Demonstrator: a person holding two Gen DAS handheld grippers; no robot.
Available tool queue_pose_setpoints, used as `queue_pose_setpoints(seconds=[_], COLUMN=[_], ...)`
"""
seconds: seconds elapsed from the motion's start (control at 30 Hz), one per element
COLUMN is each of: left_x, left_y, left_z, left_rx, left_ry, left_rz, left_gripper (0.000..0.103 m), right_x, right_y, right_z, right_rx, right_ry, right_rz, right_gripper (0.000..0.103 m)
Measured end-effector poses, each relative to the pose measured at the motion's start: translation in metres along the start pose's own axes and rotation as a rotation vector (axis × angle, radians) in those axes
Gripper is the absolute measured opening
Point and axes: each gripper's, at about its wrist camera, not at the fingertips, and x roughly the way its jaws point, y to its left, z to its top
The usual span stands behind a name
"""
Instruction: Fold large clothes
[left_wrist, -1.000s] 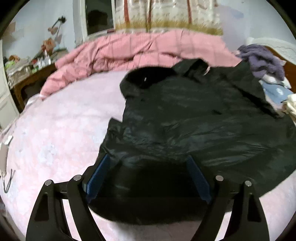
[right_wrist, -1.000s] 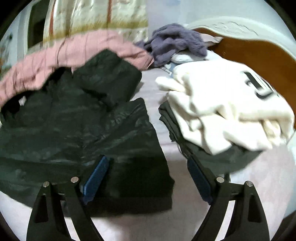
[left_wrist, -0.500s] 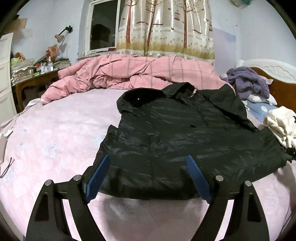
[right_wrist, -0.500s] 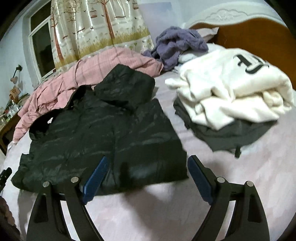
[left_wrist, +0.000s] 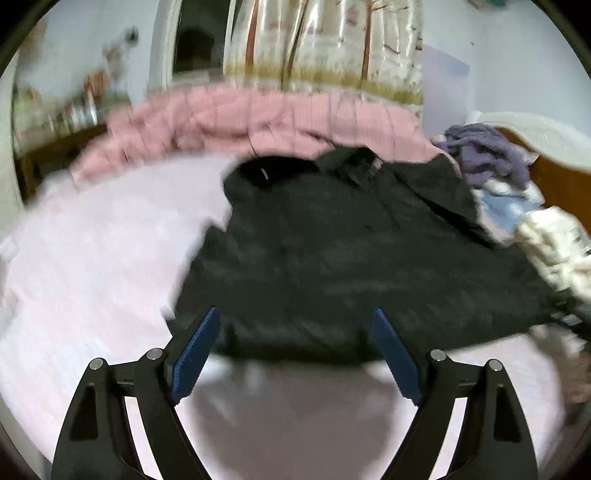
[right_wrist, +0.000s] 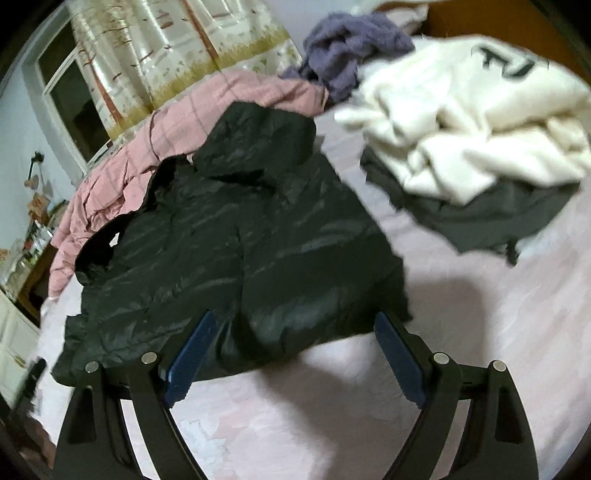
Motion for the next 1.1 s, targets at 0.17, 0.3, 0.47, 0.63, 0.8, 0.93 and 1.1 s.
queue_pose_setpoints(seconds=[0.17,0.3,0.47,0.63,0.8,0.93,1.1], left_x=[0.014,0.031,0.040,0.056,0.068,0.080,0.048], left_y=[0.024,0.033,0.035,0.034,0.016,0.019,0.009], left_z=[-0.024,-0.028,-0.028,-0.024,-0.020,-0.019,-0.019], left_rx=[-0.221,-0.319,-0.377,-0.414,-0.314,-0.319,-0.240], left_ry=[0.137,0.181,0.161,0.159,0.153,0.142,0.039], left_rz=[-0.180,-0.229,-0.268,-0.252,-0.197,-0.252,-0.206], left_gripper=[0.083,0.081,0.081,0.083,0.083,0.014,0.004], right_x=[0.030,0.029,0.035,0.038,0.038,0.044,0.024], right_y=[-0.001,0.014,0.014,0.013,0.006,0.005,0.020], right_z=[-0.012,-0.014,-0.015,-0.010,-0.003,0.001,-0.002], right_rx=[0.065,0.021,0.041,0.033,0.080,0.056,-0.025], right_ry=[0.154,0.111,0.101,0.064,0.011,-0.017,-0.098], right_rz=[0.100,0.074,0.081,0.081,0.080,0.058,0.044], right_gripper=[0.089,0.089,0.089,0.089,0.077,0.033,0.015])
